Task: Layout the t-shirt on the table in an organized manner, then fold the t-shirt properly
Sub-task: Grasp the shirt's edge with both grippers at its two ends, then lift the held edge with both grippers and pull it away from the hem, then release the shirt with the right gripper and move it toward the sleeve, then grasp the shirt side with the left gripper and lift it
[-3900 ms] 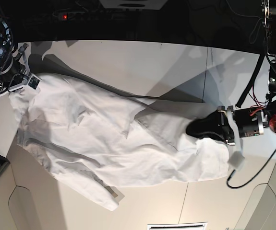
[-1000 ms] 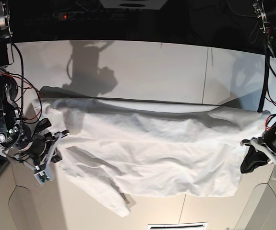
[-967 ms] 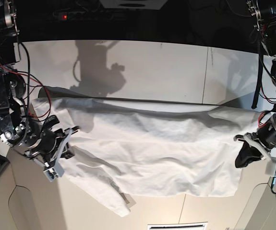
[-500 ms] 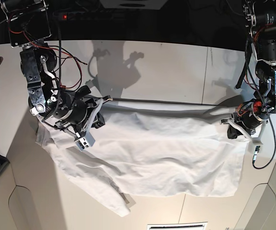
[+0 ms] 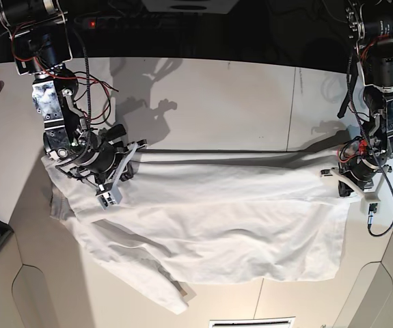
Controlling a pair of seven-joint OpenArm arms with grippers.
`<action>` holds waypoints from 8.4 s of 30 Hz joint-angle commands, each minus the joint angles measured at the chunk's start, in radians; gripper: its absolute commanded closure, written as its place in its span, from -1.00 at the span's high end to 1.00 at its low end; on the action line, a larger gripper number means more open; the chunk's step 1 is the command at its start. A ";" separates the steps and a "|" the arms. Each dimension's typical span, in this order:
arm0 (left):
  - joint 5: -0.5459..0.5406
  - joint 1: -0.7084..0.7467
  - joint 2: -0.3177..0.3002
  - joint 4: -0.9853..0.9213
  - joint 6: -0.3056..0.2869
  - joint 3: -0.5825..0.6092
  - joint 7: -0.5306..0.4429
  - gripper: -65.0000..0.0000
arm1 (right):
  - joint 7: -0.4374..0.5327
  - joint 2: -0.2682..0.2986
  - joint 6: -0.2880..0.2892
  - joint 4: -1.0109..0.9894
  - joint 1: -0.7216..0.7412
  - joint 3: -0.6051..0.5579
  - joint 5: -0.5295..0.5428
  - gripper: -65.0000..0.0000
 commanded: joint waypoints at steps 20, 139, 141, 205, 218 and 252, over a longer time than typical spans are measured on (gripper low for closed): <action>-0.165 -0.052 -0.031 0.042 -0.203 -0.005 -0.046 -1.00 | -0.216 0.028 0.032 0.401 -0.001 0.005 0.126 -1.00; -0.103 0.413 -0.105 0.660 -0.027 -0.145 0.174 -0.24 | -0.210 0.033 0.027 0.716 -0.232 0.009 -0.060 -0.73; -0.085 0.396 -0.105 0.660 0.008 -0.144 0.170 -0.24 | -0.187 0.034 -0.009 0.714 -0.206 0.009 -0.114 -0.73; -0.245 -0.404 -0.148 -0.446 0.015 -0.143 0.068 -0.24 | 0.085 -0.033 0.190 -0.439 0.287 0.213 0.116 -1.00; -0.126 -0.298 -0.190 -0.469 0.007 -0.143 -0.203 -0.02 | 0.085 -0.032 0.190 -0.439 0.261 0.214 0.116 -1.00; -0.322 -0.304 -0.066 -0.533 0.022 -0.321 -0.109 0.14 | 0.086 -0.031 0.190 -0.439 0.259 0.213 0.119 -1.00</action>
